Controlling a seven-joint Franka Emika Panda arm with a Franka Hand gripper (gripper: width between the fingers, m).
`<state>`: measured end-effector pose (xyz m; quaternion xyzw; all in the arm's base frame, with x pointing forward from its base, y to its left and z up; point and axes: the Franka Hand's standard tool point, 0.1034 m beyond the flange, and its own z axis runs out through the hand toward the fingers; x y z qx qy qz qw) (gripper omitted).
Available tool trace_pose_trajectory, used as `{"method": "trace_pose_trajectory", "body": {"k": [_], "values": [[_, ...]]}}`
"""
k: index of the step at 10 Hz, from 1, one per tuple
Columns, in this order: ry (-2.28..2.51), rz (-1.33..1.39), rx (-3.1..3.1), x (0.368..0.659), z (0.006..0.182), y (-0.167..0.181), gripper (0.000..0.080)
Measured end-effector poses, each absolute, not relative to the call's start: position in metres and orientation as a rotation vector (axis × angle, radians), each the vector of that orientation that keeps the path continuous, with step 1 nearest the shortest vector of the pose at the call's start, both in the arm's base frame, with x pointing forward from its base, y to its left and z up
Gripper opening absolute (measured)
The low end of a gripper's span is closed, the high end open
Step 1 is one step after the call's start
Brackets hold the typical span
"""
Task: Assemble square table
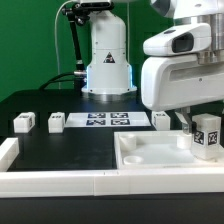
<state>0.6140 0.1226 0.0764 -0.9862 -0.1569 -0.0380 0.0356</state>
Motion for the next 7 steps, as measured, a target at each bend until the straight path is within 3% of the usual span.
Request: {"method": "trace_pose_trajectory", "body": {"k": [1, 5, 7], "values": [[-0.481, -0.118, -3.032, 0.6144, 0.0766, 0.1213, 0.0302], [-0.416, -0.115, -3.040, 0.6146, 0.0762, 0.1192, 0.0293], [-0.022, -0.099, -3.057, 0.6136, 0.0751, 0.1181, 0.0293]]}}
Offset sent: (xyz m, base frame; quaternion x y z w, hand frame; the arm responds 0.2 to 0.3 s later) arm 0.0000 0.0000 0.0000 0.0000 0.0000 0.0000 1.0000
